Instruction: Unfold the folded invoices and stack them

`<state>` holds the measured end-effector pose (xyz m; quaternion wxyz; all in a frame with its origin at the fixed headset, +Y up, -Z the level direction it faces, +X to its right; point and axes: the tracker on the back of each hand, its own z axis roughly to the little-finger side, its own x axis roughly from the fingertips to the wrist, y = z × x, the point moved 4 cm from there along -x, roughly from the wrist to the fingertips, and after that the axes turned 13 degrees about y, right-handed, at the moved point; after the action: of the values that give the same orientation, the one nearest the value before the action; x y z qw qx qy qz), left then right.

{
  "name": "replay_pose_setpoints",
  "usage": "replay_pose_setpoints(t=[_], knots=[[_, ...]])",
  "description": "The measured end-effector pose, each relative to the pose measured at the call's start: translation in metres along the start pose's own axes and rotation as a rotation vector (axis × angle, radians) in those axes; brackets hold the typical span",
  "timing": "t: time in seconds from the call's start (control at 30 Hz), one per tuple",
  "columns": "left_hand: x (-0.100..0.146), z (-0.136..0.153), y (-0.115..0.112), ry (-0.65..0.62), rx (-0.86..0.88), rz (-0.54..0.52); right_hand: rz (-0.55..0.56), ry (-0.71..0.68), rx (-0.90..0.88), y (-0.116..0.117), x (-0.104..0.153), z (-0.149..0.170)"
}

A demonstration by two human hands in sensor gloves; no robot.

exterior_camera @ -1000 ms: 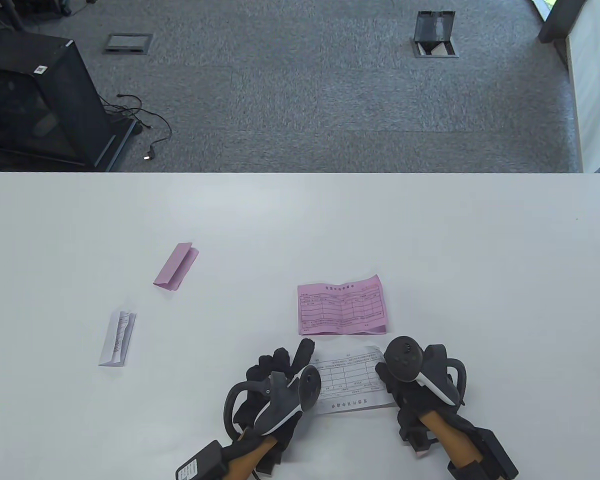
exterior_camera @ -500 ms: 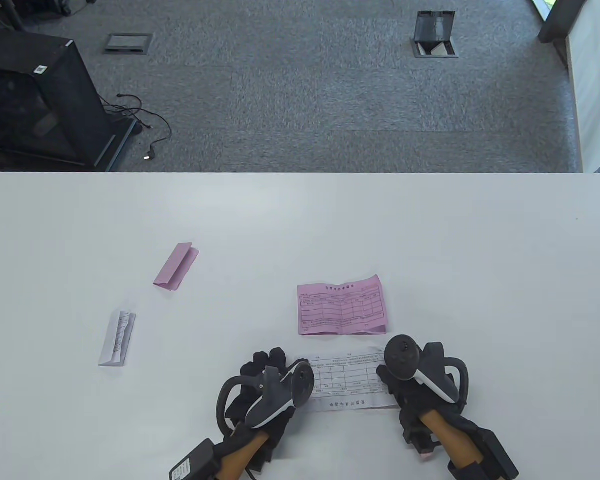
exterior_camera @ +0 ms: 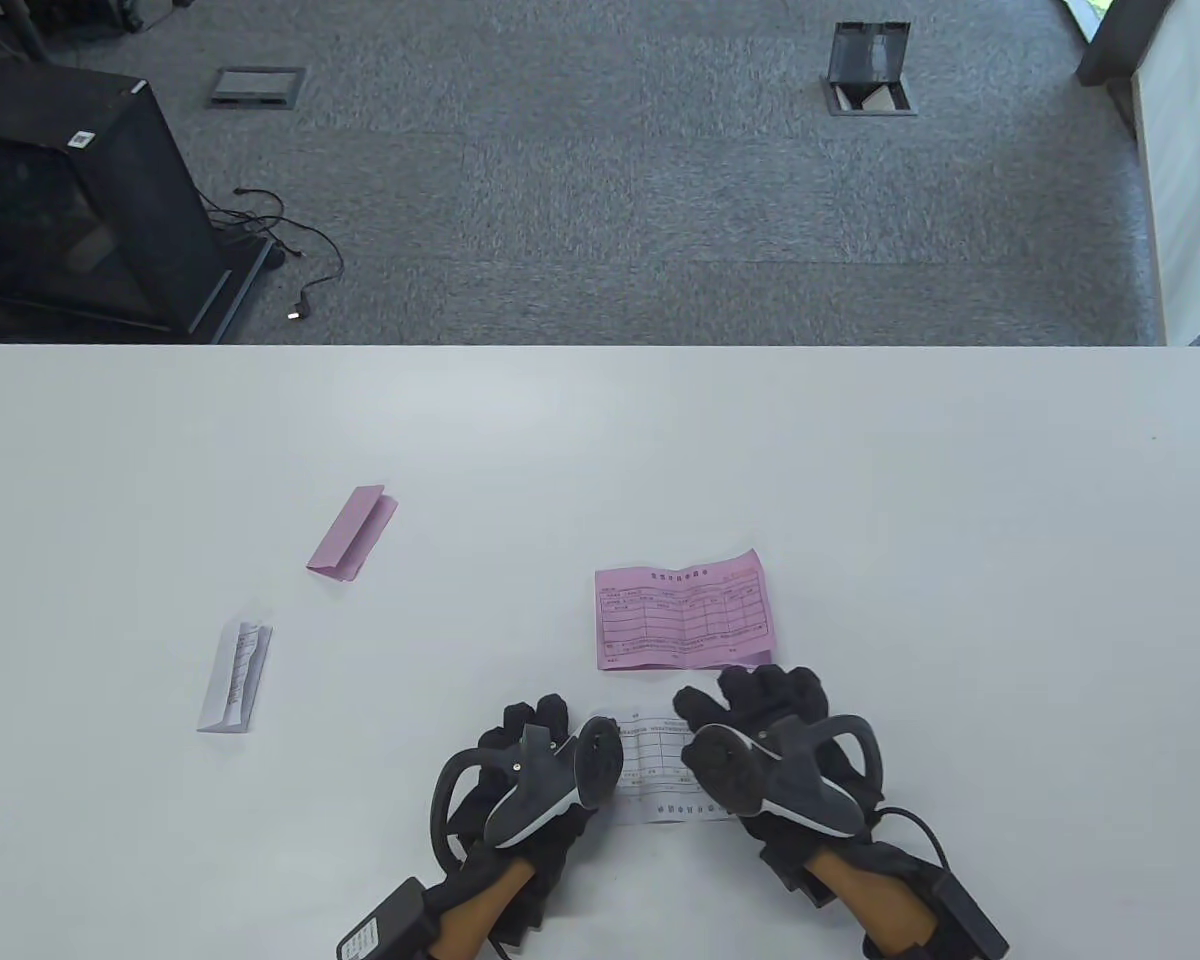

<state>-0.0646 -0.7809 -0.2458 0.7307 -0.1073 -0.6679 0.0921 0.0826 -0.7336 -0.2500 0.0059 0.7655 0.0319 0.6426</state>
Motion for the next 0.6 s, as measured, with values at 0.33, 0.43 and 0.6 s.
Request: replay_pose_setpoints(t=[0.33, 0.43, 0.6], knots=[[0.000, -0.001, 0.000, -0.006, -0.009, -0.006, -0.083, 0.008, 0.118, 0.040, -0.015, -0.018], [0.001, -0.003, 0.000, -0.009, -0.028, -0.011, -0.089, 0.052, 0.174, 0.037, -0.014, -0.005], [0.001, -0.003, 0.000, -0.007, -0.024, -0.002, -0.089, 0.134, 0.207, 0.037, -0.012, 0.037]])
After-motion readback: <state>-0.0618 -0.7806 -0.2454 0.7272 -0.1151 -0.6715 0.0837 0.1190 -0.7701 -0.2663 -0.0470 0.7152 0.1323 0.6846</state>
